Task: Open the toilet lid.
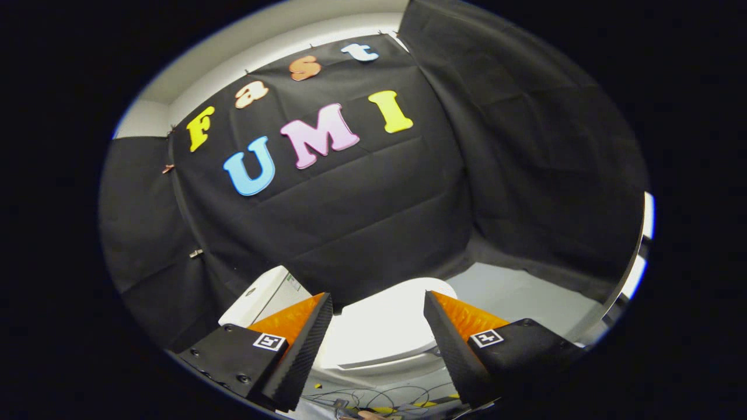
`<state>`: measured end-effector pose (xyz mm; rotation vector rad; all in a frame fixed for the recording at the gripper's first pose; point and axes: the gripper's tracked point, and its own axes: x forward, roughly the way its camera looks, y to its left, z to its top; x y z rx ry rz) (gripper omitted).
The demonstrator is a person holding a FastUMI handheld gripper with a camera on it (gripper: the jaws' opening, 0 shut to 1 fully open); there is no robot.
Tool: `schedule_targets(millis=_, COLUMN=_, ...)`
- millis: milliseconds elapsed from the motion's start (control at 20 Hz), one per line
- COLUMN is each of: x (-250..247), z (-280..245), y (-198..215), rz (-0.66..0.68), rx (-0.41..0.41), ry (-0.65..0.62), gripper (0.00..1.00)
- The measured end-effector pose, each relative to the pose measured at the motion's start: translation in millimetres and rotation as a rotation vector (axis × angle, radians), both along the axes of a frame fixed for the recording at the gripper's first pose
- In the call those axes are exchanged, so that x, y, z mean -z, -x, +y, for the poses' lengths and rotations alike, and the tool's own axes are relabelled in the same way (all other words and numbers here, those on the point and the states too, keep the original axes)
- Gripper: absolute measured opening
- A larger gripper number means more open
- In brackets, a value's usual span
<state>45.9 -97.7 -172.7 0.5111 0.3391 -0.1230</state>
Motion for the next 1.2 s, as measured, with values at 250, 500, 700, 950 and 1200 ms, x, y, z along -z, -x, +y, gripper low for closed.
schedule_targets(millis=250, x=73.4, z=-18.8, y=-10.9, rz=0.109, rx=0.018, ry=-0.117, gripper=0.99)
schedule_targets(millis=500, x=138.9, z=-33.8, y=-19.1, rz=0.186, rx=0.046, ry=-0.222, gripper=0.99)
schedule_targets(millis=700, x=196.6, z=-35.4, y=-22.3, rz=0.255, rx=0.049, ry=-0.297, gripper=0.97)
schedule_targets(millis=950, x=255.7, z=-36.2, y=-26.1, rz=0.314, rx=0.065, ry=-0.376, gripper=0.97)
schedule_targets(millis=1200, x=315.5, z=-17.3, y=-24.9, rz=0.400, rx=0.021, ry=-0.532, gripper=0.90)
